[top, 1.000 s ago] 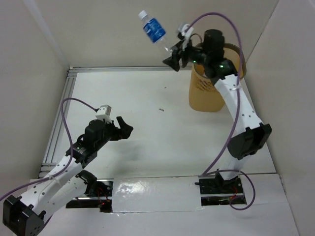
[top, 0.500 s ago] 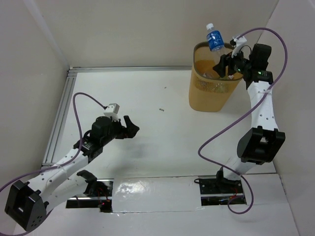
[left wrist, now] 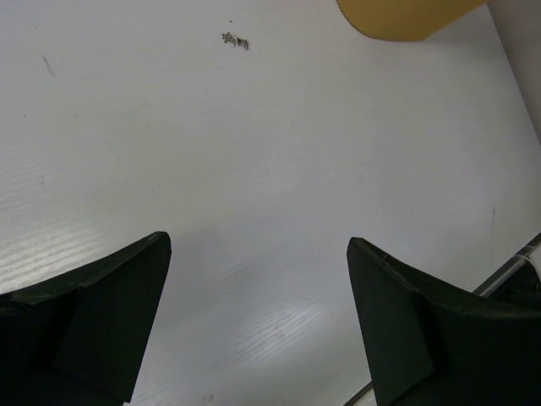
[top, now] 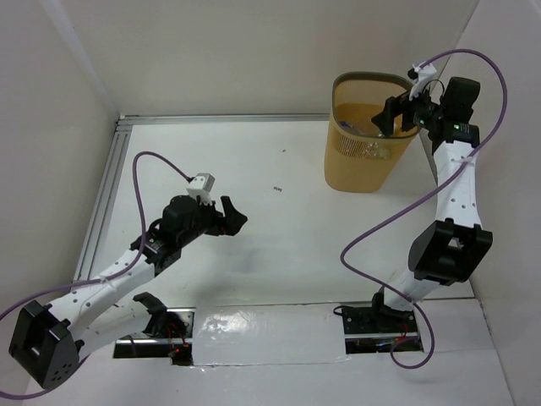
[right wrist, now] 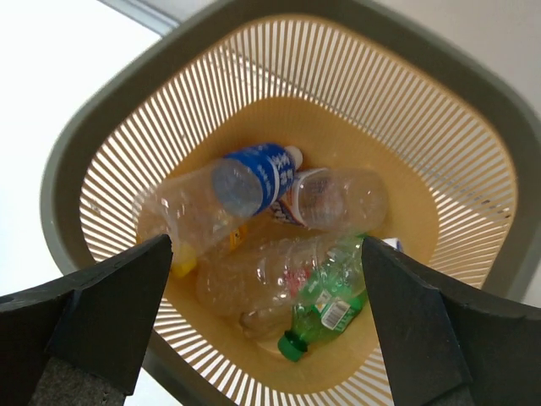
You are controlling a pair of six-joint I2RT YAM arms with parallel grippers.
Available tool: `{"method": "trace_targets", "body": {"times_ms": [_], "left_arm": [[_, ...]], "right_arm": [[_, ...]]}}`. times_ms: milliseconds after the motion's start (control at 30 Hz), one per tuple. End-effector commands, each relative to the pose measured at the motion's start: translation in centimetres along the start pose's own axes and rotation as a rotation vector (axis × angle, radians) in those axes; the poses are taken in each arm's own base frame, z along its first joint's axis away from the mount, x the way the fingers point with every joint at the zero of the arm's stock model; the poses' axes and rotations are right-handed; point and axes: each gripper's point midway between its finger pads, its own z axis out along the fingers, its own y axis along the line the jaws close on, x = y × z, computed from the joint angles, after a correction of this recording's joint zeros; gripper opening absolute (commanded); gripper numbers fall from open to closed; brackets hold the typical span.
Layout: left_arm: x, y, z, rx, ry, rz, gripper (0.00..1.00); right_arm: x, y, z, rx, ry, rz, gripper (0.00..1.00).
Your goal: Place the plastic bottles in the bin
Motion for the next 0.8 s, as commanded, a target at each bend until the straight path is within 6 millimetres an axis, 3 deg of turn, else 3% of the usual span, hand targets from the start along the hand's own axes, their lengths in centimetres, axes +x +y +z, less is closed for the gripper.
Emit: {"method": "trace_targets", "body": {"times_ms": [0, 133, 200, 300, 333, 400, 433, 467, 567, 667, 767], "left_arm": [[-2.6, -1.9, -0.2, 0.055, -0.066, 0.048, 0.98], [-3.1, -2.6, -0.4, 0.076, -0.069, 0.075, 0.98], [-3.9, -3.2, -0.6, 0.093, -0.084, 0.096, 0.98], [-4.5, -3.5, -0.7, 0.098, -0.094, 0.107, 0.99], [-4.5, -3.5, -0.7, 0.098, -0.094, 0.107, 0.99], [-5.0, -3.8, -0.8, 0.103, -0.106, 0.116, 0.99], [-5.2, -3.9, -0.9, 0.103, -0.106, 0.116, 0.99], [-5.0, -3.7, -0.7, 0.099, -0.098, 0.125, 1.0], [-5.5, -4.0, -0.8, 0.104, -0.109, 0.126, 1.0], [-6.3, -4.4, -0.9, 0.11, -0.122, 0.135, 1.0], [-6.6, -4.8, -0.8, 0.117, -0.118, 0.145, 1.0]], "right_arm": [[-5.1, -0.1, -1.8, 0.033, -0.099, -0.026, 1.0], [-6.4, 1.3, -2.0, 0.084, -0.065, -0.02, 1.0], [-6.5, 2.9, -1.6, 0.099, -0.04, -0.015, 1.0], [-6.1, 4.1, -2.6, 0.19, -0.005, -0.001, 1.0], [-5.3, 3.9, -3.1, 0.224, 0.014, 0.005, 1.0], [-6.5, 5.2, -5.1, 0.237, -0.028, -0.01, 1.0], [-5.6, 5.6, -5.4, 0.245, -0.019, 0.003, 1.0], [-6.6, 6.4, -7.2, 0.264, -0.052, -0.015, 1.0], [-7.1, 8.3, -9.5, 0.266, -0.101, -0.033, 1.0], [-5.9, 10.6, -11.2, 0.23, -0.085, -0.025, 1.0], [-2.4, 12.7, -11.2, 0.168, -0.005, 0.029, 1.0]]}}
